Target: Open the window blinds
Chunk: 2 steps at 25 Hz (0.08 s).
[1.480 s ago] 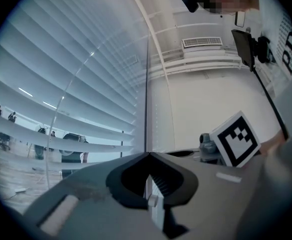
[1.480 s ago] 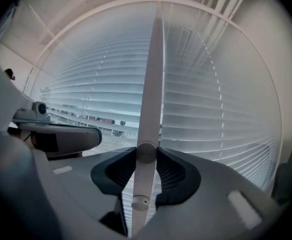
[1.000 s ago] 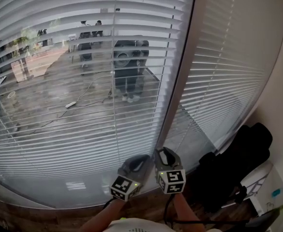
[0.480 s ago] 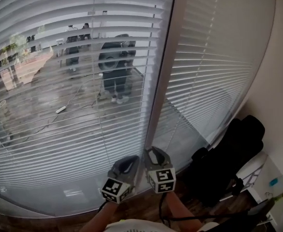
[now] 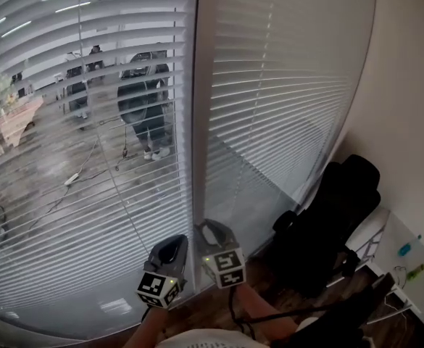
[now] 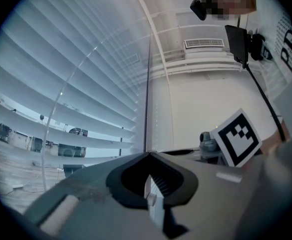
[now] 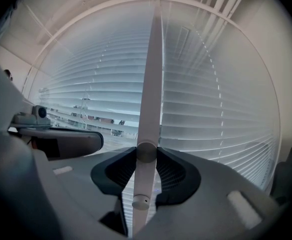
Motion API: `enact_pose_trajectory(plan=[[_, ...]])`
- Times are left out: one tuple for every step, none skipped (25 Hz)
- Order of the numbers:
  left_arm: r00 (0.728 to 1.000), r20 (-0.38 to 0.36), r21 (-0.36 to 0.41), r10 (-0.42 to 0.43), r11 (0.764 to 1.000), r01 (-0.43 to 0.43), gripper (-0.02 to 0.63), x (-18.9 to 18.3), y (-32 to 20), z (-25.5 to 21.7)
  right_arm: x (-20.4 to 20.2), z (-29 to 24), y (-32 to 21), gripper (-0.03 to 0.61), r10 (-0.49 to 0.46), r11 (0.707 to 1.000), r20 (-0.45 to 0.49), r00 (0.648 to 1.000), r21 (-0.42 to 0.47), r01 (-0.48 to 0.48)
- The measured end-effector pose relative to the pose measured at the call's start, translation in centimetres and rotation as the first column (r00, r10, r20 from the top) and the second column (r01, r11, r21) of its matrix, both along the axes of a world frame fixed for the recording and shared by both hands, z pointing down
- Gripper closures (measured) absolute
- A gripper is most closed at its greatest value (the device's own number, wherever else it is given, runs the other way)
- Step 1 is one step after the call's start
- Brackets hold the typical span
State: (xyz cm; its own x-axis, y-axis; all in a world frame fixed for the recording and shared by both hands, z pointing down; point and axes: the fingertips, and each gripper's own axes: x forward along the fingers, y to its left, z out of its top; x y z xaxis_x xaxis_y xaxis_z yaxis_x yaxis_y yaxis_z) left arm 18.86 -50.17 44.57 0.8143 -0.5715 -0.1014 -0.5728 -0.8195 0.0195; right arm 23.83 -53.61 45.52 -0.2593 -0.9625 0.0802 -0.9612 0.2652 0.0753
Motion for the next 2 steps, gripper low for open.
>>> enact_pose_trajectory(plan=[[1.0, 0.001, 0.003, 0.001, 1.0, -0.001, 0.621, 0.0, -0.05, -0.04, 0.07, -0.06, 0.02, 0.445, 0.003, 1.0, 0.0, 1.0, 0.002, -0.003], [1.0, 0.002, 0.007, 0.001, 1.0, -0.001, 0.621, -0.01, -0.11, -0.08, 0.13, -0.13, 0.04, 0.445, 0.006, 1.0, 0.0, 1.0, 0.005, -0.006]])
